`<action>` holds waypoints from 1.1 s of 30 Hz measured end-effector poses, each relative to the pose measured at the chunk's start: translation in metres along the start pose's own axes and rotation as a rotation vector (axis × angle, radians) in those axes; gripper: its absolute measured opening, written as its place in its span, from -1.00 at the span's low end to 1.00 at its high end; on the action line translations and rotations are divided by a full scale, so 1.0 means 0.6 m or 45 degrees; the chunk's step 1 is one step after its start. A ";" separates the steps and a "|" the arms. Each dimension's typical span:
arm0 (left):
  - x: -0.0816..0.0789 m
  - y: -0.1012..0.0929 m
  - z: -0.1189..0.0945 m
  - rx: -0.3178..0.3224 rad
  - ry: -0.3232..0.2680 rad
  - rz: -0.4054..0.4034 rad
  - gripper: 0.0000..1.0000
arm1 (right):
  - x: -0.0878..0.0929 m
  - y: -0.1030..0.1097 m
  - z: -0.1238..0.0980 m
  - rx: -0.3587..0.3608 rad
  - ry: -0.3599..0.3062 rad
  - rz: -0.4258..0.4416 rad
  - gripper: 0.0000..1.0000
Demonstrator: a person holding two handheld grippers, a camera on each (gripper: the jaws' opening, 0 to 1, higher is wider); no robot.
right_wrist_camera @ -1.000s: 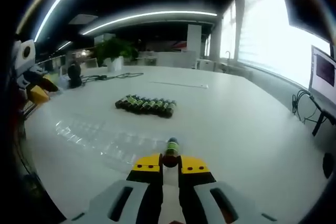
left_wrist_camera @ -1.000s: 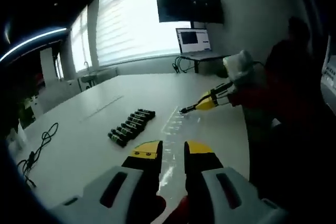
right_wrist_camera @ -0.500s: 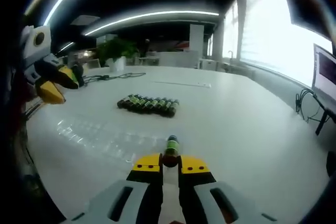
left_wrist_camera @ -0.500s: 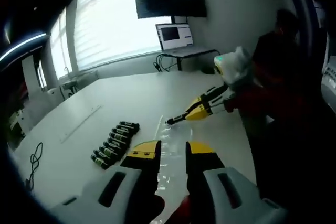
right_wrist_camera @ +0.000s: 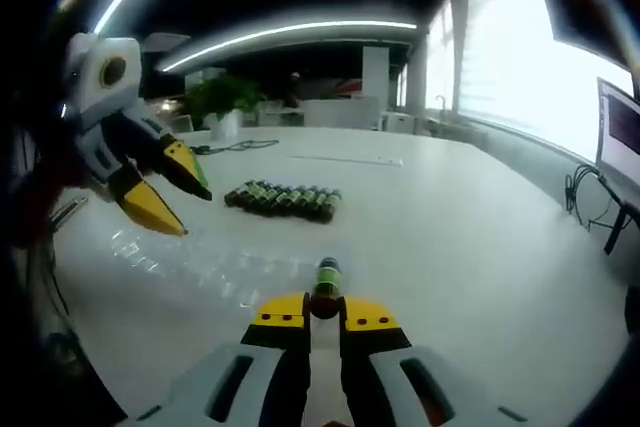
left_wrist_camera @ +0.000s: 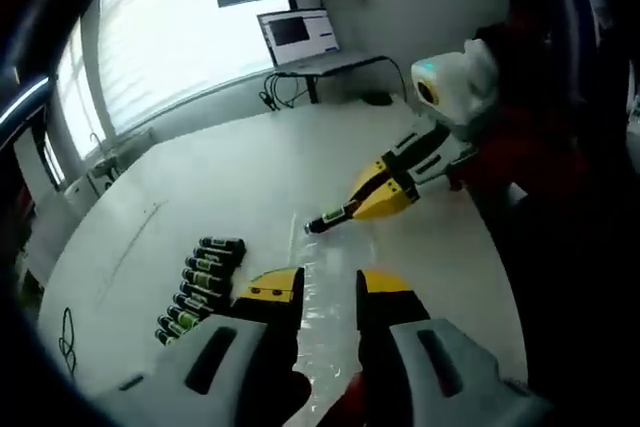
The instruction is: Grip medicine bottles put into box
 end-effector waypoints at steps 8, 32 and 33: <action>0.003 -0.007 0.040 0.056 0.149 0.038 -0.70 | 0.000 0.004 0.000 0.010 0.000 -0.020 -0.86; 0.016 -0.024 0.078 0.102 0.448 0.027 -0.71 | 0.002 0.009 -0.006 0.032 0.006 -0.088 -0.86; 0.015 -0.025 0.079 0.101 0.455 0.026 -0.71 | 0.002 0.009 -0.005 0.033 0.006 -0.088 -0.86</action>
Point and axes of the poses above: the point that each gripper's makers call its tool centre point, and the gripper's own axes: z roughly forward along the fingers, y roughly to its left, x roughly out of its underside, the point moved 6 cm from there along -z, roughly backward along the fingers, and after that the axes turned 2 degrees about -z, right-handed, at the moved point
